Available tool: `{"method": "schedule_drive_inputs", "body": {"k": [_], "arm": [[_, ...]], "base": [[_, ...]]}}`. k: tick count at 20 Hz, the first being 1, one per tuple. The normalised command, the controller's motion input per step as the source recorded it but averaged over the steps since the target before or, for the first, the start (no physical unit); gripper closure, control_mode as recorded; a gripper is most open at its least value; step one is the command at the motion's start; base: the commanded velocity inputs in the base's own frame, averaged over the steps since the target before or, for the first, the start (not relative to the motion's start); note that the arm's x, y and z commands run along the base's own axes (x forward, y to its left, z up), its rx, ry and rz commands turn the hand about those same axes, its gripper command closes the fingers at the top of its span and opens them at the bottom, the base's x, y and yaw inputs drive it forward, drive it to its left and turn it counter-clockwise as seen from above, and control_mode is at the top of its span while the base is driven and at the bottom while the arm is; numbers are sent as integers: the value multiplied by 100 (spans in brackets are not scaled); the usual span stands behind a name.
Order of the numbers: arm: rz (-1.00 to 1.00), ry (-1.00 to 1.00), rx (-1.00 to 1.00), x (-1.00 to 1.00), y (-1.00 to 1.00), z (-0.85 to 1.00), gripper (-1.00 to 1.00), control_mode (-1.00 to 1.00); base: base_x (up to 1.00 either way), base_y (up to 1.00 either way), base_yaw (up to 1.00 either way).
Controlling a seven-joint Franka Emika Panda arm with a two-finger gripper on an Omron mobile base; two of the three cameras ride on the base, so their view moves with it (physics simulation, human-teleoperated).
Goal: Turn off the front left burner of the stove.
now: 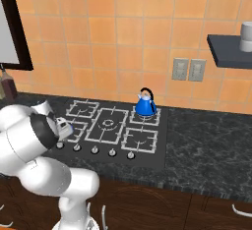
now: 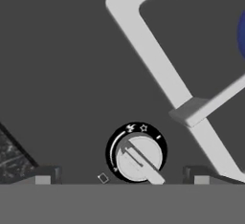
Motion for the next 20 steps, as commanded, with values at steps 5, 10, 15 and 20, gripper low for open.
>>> {"method": "schedule_drive_inputs", "body": {"k": [5, 10, 15, 20], "arm": [[0, 6, 0, 3, 0, -8, -100, -100], [0, 0, 0, 3, 5, -10, 100, -100], [0, 0, 1, 2, 3, -8, 100, -100], [0, 0, 5, 14, 11, -11, 100, -100]], "base": [[0, 0, 0], [0, 0, 0], [0, 0, 0], [0, 0, 0]]}}
